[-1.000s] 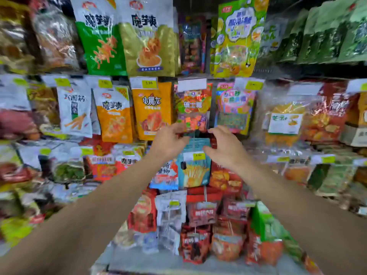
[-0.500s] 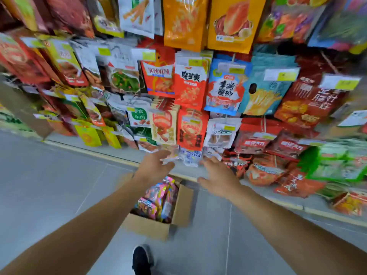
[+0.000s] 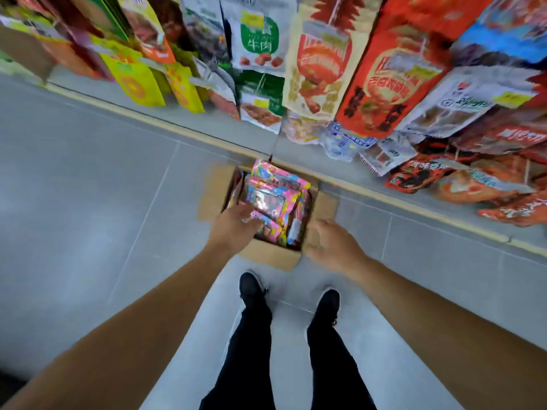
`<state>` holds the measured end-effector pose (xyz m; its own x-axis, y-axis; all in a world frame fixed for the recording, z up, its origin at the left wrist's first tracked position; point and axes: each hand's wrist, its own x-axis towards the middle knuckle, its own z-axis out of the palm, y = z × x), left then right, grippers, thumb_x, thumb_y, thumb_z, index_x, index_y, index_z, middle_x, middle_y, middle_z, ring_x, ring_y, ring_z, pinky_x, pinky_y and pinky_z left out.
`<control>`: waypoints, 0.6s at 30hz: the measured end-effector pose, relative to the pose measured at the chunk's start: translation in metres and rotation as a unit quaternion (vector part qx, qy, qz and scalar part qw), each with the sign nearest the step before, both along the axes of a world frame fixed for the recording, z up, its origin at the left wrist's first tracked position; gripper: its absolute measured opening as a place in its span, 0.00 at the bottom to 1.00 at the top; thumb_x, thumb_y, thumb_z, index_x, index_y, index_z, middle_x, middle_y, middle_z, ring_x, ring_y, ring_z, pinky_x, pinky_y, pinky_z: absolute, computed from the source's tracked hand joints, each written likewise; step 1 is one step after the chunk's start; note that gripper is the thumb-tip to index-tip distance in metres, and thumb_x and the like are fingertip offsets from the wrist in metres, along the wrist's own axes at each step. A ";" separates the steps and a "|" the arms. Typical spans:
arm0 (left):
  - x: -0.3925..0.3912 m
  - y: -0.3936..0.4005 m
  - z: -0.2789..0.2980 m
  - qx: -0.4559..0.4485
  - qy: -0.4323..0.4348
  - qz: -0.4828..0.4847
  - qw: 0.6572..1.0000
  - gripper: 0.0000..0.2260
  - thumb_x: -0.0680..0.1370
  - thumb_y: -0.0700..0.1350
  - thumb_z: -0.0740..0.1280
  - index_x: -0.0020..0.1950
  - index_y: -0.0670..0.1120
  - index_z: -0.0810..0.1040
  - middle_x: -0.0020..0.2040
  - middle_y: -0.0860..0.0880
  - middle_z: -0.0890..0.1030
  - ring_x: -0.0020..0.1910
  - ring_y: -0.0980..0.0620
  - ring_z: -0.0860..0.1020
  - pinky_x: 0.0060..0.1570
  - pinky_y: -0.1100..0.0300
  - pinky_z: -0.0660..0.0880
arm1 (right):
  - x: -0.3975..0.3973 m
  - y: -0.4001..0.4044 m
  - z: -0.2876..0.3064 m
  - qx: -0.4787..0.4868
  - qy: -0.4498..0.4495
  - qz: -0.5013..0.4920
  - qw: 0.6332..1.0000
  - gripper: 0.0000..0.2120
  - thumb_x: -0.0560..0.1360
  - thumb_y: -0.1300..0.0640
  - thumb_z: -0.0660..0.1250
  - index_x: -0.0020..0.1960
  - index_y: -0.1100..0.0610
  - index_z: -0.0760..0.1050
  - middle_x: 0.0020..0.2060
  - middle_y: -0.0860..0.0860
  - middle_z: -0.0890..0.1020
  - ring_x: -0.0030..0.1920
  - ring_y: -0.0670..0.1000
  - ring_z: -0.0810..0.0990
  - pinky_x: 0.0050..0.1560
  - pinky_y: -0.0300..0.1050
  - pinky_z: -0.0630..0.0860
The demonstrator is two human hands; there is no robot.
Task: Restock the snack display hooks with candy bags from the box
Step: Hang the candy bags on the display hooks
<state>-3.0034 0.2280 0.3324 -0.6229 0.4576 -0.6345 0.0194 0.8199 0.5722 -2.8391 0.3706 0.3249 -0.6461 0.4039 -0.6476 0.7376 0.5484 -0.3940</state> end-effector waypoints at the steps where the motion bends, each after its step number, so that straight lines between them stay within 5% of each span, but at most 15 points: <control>1: -0.005 -0.001 -0.015 -0.005 -0.005 0.009 1.000 0.16 0.76 0.46 0.69 0.63 0.45 0.80 0.62 0.48 0.81 0.63 0.48 0.77 0.62 0.58 0.72 | -0.009 -0.001 -0.015 -0.004 -0.002 0.000 1.000 0.21 0.72 0.49 0.68 0.61 0.58 0.73 0.58 0.58 0.77 0.60 0.59 0.76 0.58 0.51 0.74; 10: -0.022 -0.023 -0.221 -0.081 -0.117 0.109 0.984 0.18 0.76 0.47 0.68 0.66 0.49 0.77 0.63 0.51 0.80 0.61 0.52 0.76 0.55 0.66 0.68 | -0.062 -0.009 -0.226 -0.061 -0.067 0.006 0.996 0.18 0.74 0.53 0.68 0.61 0.59 0.74 0.57 0.57 0.77 0.59 0.59 0.76 0.57 0.50 0.74; 18: -0.028 -0.030 -0.378 -0.097 -0.149 0.192 0.965 0.18 0.75 0.47 0.68 0.65 0.53 0.78 0.60 0.53 0.82 0.60 0.51 0.77 0.64 0.58 0.72 | -0.100 -0.012 -0.392 -0.039 -0.062 0.043 0.996 0.21 0.75 0.54 0.69 0.65 0.59 0.71 0.62 0.57 0.73 0.61 0.59 0.74 0.55 0.46 0.71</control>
<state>-3.0310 0.1982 -0.0454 -0.4994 0.0841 -0.8623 -0.4492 0.8259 0.3407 -2.9393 0.3583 -0.0666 -0.5888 0.2961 -0.7521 0.7350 0.5832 -0.3458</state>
